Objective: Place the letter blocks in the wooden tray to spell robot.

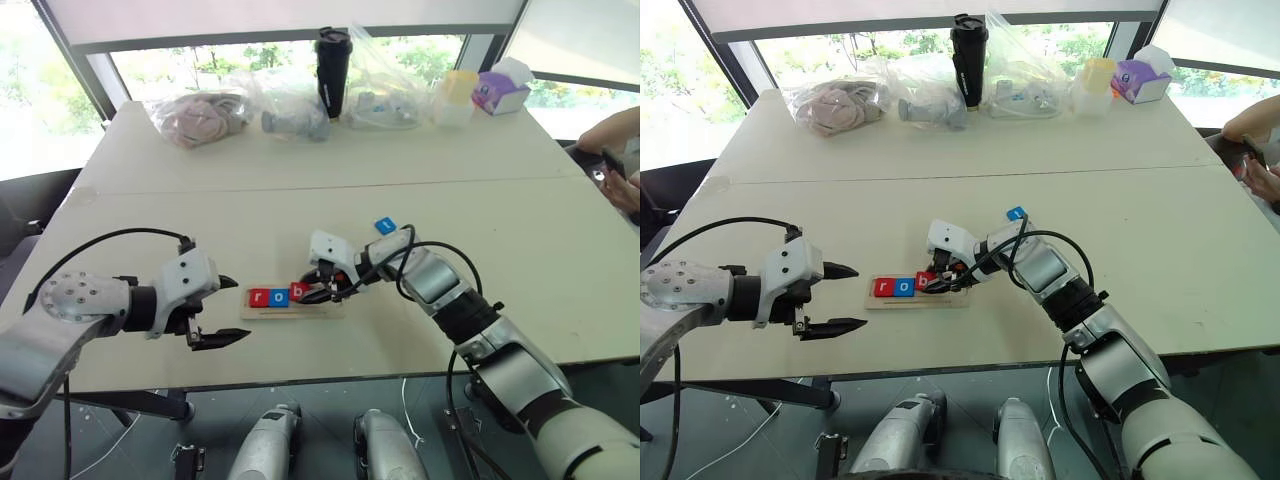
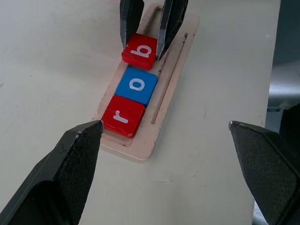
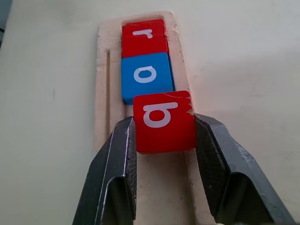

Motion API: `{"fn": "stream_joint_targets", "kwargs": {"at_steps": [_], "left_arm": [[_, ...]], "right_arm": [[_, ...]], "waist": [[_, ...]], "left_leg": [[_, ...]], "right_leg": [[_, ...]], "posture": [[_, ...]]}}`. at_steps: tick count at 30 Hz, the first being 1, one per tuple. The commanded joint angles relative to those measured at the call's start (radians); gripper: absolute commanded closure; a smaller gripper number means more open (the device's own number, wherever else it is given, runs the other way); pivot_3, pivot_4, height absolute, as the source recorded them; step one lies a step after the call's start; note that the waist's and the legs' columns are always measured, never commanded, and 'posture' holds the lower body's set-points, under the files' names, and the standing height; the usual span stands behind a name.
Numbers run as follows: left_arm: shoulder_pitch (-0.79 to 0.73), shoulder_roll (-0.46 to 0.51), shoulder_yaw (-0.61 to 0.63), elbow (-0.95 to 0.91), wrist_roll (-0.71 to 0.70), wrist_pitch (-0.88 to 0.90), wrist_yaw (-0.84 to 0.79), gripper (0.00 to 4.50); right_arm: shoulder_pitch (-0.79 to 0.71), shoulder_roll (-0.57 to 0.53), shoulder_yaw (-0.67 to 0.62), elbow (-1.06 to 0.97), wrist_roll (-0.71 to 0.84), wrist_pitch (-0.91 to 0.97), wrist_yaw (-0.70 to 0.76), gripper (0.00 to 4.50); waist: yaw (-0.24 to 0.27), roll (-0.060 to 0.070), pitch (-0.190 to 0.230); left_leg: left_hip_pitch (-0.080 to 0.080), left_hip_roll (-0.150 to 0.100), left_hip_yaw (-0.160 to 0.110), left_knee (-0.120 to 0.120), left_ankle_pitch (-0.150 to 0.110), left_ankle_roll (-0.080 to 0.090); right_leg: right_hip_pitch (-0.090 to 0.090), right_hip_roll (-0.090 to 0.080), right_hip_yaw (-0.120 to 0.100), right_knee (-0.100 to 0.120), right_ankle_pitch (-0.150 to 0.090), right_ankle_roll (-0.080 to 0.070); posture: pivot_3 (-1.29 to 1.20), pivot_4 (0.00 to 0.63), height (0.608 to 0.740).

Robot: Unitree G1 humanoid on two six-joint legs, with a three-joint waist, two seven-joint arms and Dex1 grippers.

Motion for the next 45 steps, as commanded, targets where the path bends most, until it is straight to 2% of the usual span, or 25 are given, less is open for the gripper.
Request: {"fn": "stream_joint_targets", "kwargs": {"at_steps": [1, 10, 26, 45], "left_arm": [[-0.016, -0.003, 0.016, -0.017, -0.012, -0.002, 0.006, 0.00], [-0.037, -0.008, -0.005, -0.005, -0.006, -0.007, 0.010, 0.00], [-0.057, -0.021, -0.024, 0.007, 0.003, -0.015, 0.012, 0.00], [-0.084, -0.027, -0.060, 0.064, 0.039, -0.058, 0.004, 0.00]], "right_arm": [[-0.022, 0.008, -0.008, -0.019, -0.013, -0.015, 0.015, 3.33], [-0.002, -0.008, -0.006, -0.102, -0.020, 0.021, 0.036, 3.33], [0.024, 0.016, 0.012, -0.113, -0.069, 0.035, 0.003, 3.33], [0.036, 0.041, 0.012, -0.136, -0.083, 0.053, -0.022, 3.33]], "waist": [[0.000, 0.000, 0.000], [0.000, 0.000, 0.000], [0.000, 0.000, 0.000], [0.000, 0.000, 0.000]], "left_leg": [[0.000, 0.000, 0.000, 0.000, 0.000, 0.000], [0.000, 0.000, 0.000, 0.000, 0.000, 0.000], [0.000, 0.000, 0.000, 0.000, 0.000, 0.000], [0.000, 0.000, 0.000, 0.000, 0.002, -0.003]], "right_leg": [[0.000, 0.000, 0.000, 0.000, 0.000, 0.000], [0.000, 0.000, 0.000, 0.000, 0.000, 0.000], [0.000, 0.000, 0.000, 0.001, 0.000, 0.000], [-0.006, -0.001, 0.001, 0.012, 0.000, 0.000]], "posture": [[0.00, 0.150, 0.740], [0.00, 0.150, 0.740], [0.00, 0.150, 0.740], [0.00, 0.150, 0.740]]}}
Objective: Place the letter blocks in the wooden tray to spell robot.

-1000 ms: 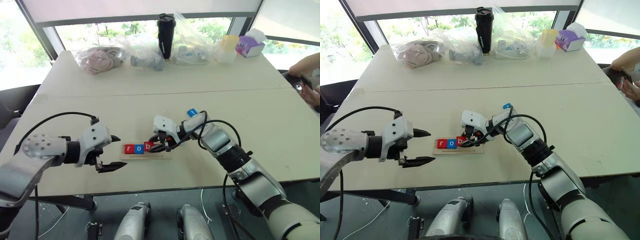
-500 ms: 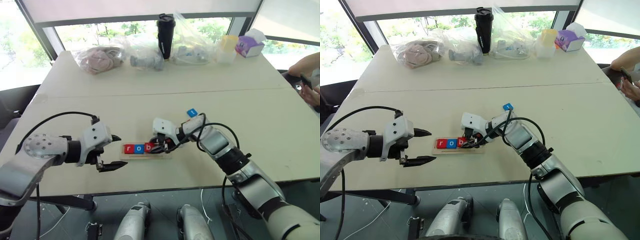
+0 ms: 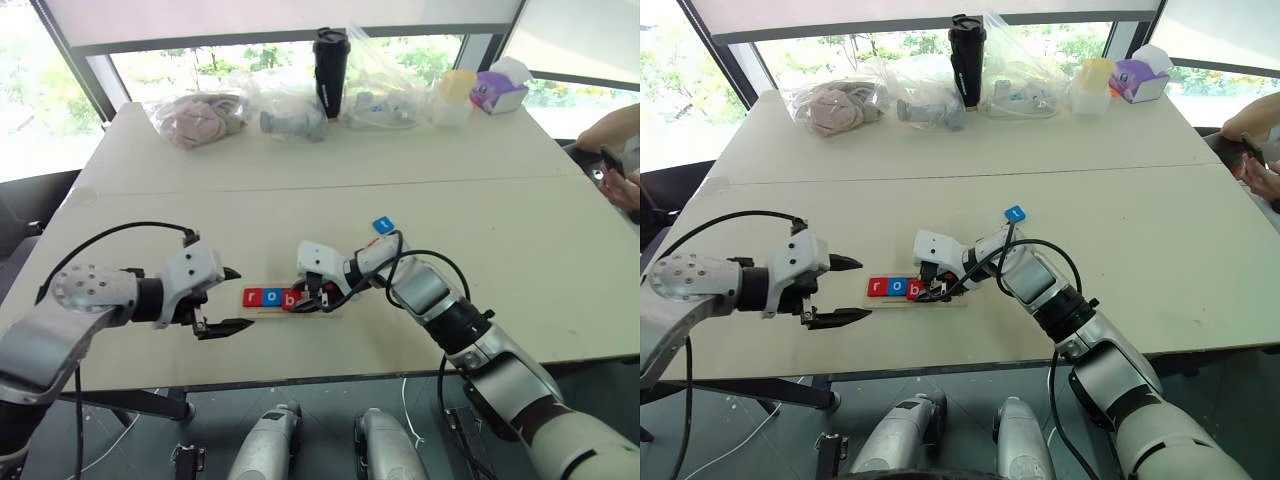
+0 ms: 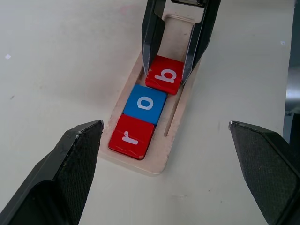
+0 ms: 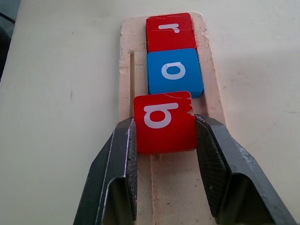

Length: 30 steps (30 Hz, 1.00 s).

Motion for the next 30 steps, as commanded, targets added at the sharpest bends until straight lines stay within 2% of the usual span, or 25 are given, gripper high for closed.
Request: {"fn": "stream_joint_targets", "kwargs": {"at_steps": [1, 12, 17, 19, 30], "left_arm": [[-0.016, -0.003, -0.001, 0.001, 0.010, -0.019, -0.006, 0.00], [-0.015, -0.010, -0.001, 0.000, 0.014, -0.022, -0.006, 0.00], [-0.015, -0.012, -0.001, -0.004, 0.014, -0.019, -0.005, 0.00], [-0.018, -0.014, -0.004, -0.004, 0.014, -0.017, -0.004, 0.00], [-0.028, -0.021, -0.013, 0.000, 0.015, -0.014, -0.004, 0.00]], "right_arm": [[-0.002, 0.007, -0.011, -0.026, -0.002, -0.005, -0.017, 3.33], [-0.010, 0.016, -0.006, -0.012, -0.005, -0.016, -0.032, 3.33], [-0.009, 0.020, -0.008, -0.012, -0.007, -0.019, -0.041, 0.86], [-0.013, 0.020, -0.019, -0.020, -0.010, -0.022, -0.057, 0.04], [0.006, 0.010, -0.112, -0.187, 0.070, 0.091, -0.093, 0.04]], "waist": [[0.000, 0.000, 0.000], [0.000, 0.000, 0.000], [0.000, 0.000, 0.000], [0.000, 0.000, 0.000], [0.001, 0.000, 0.000]], "left_leg": [[0.000, 0.000, 0.000, 0.000, 0.000, 0.000], [0.000, 0.000, 0.000, 0.000, 0.000, 0.000], [0.000, 0.000, 0.000, 0.000, 0.000, 0.000], [0.000, 0.000, 0.000, 0.000, 0.000, 0.000], [0.000, 0.000, 0.000, 0.000, 0.000, 0.000]], "right_leg": [[0.000, 0.000, 0.000, 0.000, 0.000, 0.000], [0.000, 0.000, 0.000, 0.000, 0.000, 0.000], [0.000, 0.000, 0.000, 0.000, 0.000, 0.000], [0.000, 0.000, 0.000, 0.000, 0.000, 0.000], [-0.001, 0.000, 0.000, 0.000, 0.000, 0.000]], "posture": [[0.00, 0.150, 0.740], [0.00, 0.150, 0.740], [0.00, 0.150, 0.740], [0.00, 0.150, 0.740], [0.00, 0.150, 0.740]]}}
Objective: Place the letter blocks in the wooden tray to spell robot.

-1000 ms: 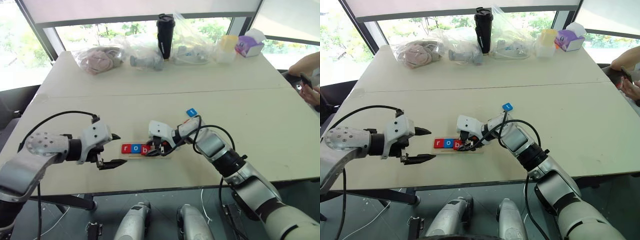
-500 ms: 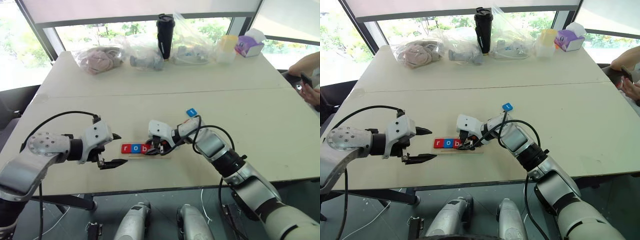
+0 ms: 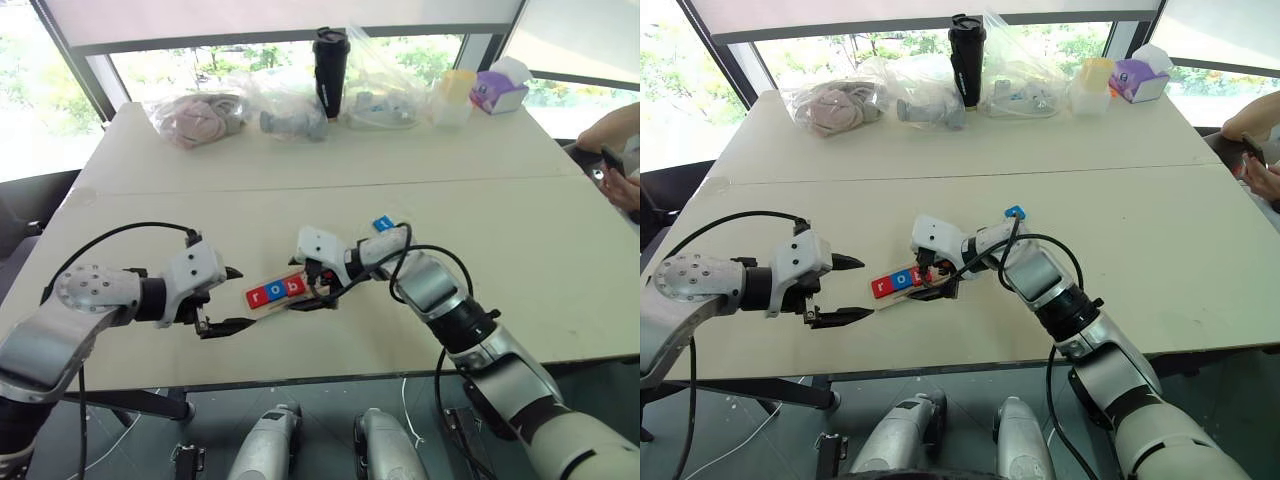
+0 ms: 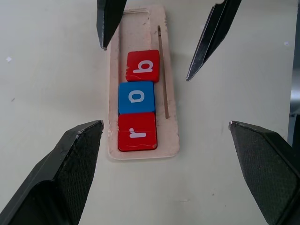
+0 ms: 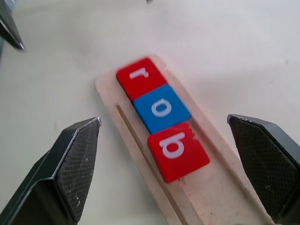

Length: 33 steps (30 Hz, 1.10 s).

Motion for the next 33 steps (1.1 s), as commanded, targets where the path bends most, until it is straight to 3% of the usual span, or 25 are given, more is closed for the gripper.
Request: {"fn": "stream_joint_targets", "kwargs": {"at_steps": [1, 7, 25, 33], "left_arm": [[-0.018, -0.003, -0.003, -0.010, -0.001, -0.004, -0.005, 0.00], [-0.034, 0.000, -0.007, -0.001, -0.003, -0.005, -0.011, 0.00], [-0.021, 0.004, 0.017, -0.021, -0.013, 0.016, 0.002, 0.00], [-0.022, 0.001, 0.017, -0.023, -0.016, 0.020, 0.005, 0.00]], "right_arm": [[0.010, 0.001, -0.037, -0.058, 0.032, 0.013, -0.017, 0.04], [0.022, -0.044, 0.020, -0.007, -0.044, -0.117, -0.031, 0.04], [-0.048, 0.033, 0.018, 0.232, -0.135, -0.253, -0.095, 0.04], [-0.027, 0.024, -0.017, 0.166, -0.075, -0.296, -0.031, 0.04]], "waist": [[0.000, 0.000, 0.000], [0.000, 0.000, 0.000], [-0.002, 0.000, 0.000], [-0.002, 0.000, 0.000]], "left_leg": [[0.000, 0.000, 0.000, 0.000, 0.000, 0.000], [0.000, 0.000, 0.000, 0.000, 0.000, 0.000], [0.000, 0.000, 0.000, 0.000, 0.000, 0.000], [0.000, 0.000, 0.000, 0.000, 0.000, 0.000]], "right_leg": [[0.000, 0.000, 0.000, 0.000, 0.000, 0.000], [0.000, 0.000, 0.000, 0.000, -0.001, -0.001], [0.000, 0.000, 0.000, 0.000, 0.000, 0.000], [0.000, 0.001, 0.000, 0.001, 0.000, 0.000]], "posture": [[0.00, 0.150, 0.740], [0.00, 0.150, 0.740], [0.00, 0.150, 0.740], [0.00, 0.150, 0.740]]}}
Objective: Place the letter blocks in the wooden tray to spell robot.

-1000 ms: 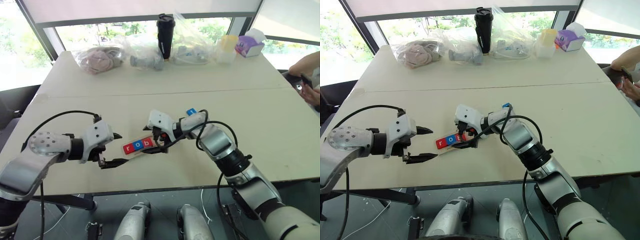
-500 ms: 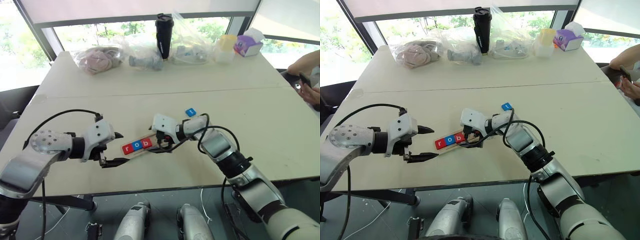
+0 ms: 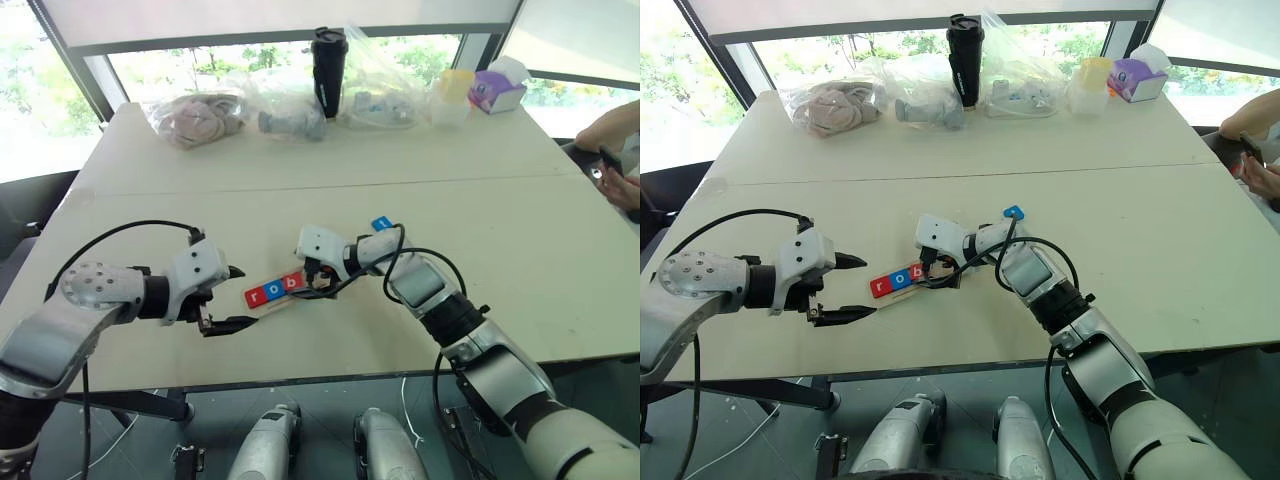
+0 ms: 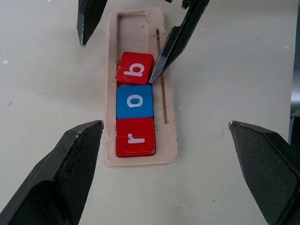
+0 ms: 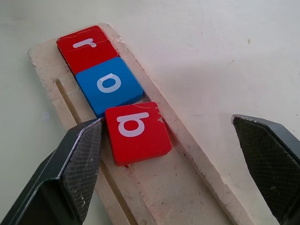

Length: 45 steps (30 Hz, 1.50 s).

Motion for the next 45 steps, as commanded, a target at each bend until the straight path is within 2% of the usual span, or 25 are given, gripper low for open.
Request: {"fn": "stream_joint_targets", "kwargs": {"at_steps": [1, 6, 15, 23, 38, 45], "left_arm": [[-0.003, 0.003, 0.033, -0.028, -0.010, -0.004, 0.001, 0.00], [-0.003, 0.006, 0.034, -0.025, -0.013, -0.005, 0.002, 0.00], [-0.008, 0.010, 0.031, -0.018, -0.014, -0.009, -0.003, 0.00], [-0.007, 0.012, 0.037, -0.022, -0.016, -0.005, 0.000, 0.00], [-0.003, 0.005, 0.039, -0.029, -0.020, 0.003, 0.014, 0.00], [-0.004, 0.008, 0.040, -0.029, -0.022, 0.002, 0.013, 0.00]], "right_arm": [[0.003, -0.007, -0.061, -0.098, 0.069, -0.045, 0.047, 0.04], [-0.003, -0.041, -0.109, -0.101, 0.068, -0.070, 0.028, 0.04], [-0.025, -0.074, -0.109, 0.014, 0.003, -0.156, -0.015, 0.04], [-0.051, -0.037, -0.087, 0.124, -0.053, -0.229, -0.044, 0.04], [-0.074, 0.027, -0.090, 0.201, -0.074, -0.265, -0.066, 0.04], [-0.086, -0.046, -0.110, 0.175, -0.089, -0.274, -0.062, 0.04]], "waist": [[0.002, 0.000, 0.000], [0.004, 0.000, 0.000], [0.000, 0.000, 0.000], [0.000, 0.000, 0.000], [-0.001, 0.000, 0.000], [0.003, 0.000, 0.000]], "left_leg": [[0.000, 0.000, 0.000, 0.000, 0.000, 0.000], [0.000, 0.000, 0.000, 0.000, 0.000, 0.000], [0.000, 0.000, 0.000, 0.000, 0.000, 0.000], [0.000, 0.000, 0.000, 0.000, 0.000, 0.000], [0.000, 0.000, 0.000, 0.000, 0.000, -0.001], [0.000, 0.000, 0.000, 0.000, 0.001, -0.001]], "right_leg": [[0.000, 0.000, 0.000, 0.000, 0.000, 0.000], [0.000, 0.000, 0.000, 0.000, 0.000, 0.000], [0.000, 0.000, 0.000, 0.000, 0.000, 0.000], [0.000, 0.000, 0.000, 0.000, 0.000, 0.000], [0.000, 0.002, 0.000, 0.000, 0.000, 0.000], [0.000, 0.002, 0.000, 0.000, 0.000, 0.000]], "posture": [[0.00, 0.150, 0.740], [0.00, 0.150, 0.740], [0.00, 0.150, 0.740], [0.00, 0.150, 0.740], [0.00, 0.150, 0.740], [0.00, 0.150, 0.740]]}}
